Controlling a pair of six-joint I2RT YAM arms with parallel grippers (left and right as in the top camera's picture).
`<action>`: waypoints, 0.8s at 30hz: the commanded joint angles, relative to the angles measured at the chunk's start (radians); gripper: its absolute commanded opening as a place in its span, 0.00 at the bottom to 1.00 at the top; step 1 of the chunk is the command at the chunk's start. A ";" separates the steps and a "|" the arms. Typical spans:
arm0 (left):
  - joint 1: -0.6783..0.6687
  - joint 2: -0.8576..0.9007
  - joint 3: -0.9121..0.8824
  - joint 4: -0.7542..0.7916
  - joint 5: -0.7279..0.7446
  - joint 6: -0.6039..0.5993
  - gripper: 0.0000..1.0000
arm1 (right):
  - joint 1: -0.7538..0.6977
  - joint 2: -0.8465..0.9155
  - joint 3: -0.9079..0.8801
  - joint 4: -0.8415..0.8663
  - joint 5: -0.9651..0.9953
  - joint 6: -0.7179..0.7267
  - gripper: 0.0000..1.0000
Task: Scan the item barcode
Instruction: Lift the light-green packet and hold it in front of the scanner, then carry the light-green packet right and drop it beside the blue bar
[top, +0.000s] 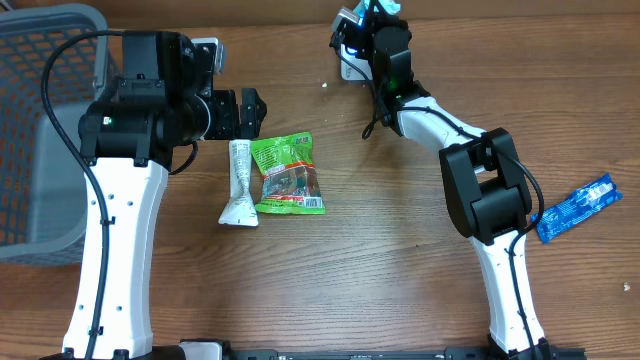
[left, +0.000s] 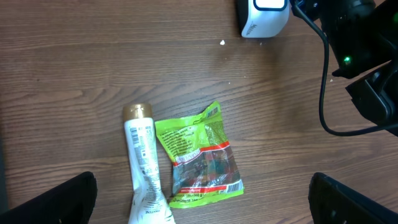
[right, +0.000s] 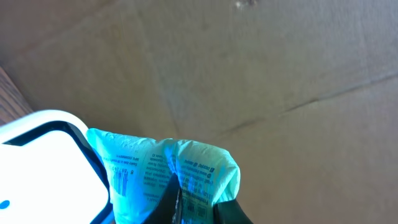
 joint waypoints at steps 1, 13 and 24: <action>-0.002 0.004 0.015 0.001 0.016 0.019 1.00 | 0.003 0.000 0.027 0.014 0.071 -0.026 0.04; -0.002 0.004 0.015 0.001 0.016 0.019 1.00 | 0.037 0.000 0.027 -0.002 0.153 -0.035 0.04; -0.002 0.004 0.015 0.001 0.016 0.019 1.00 | 0.082 0.000 0.027 -0.003 0.233 -0.211 0.04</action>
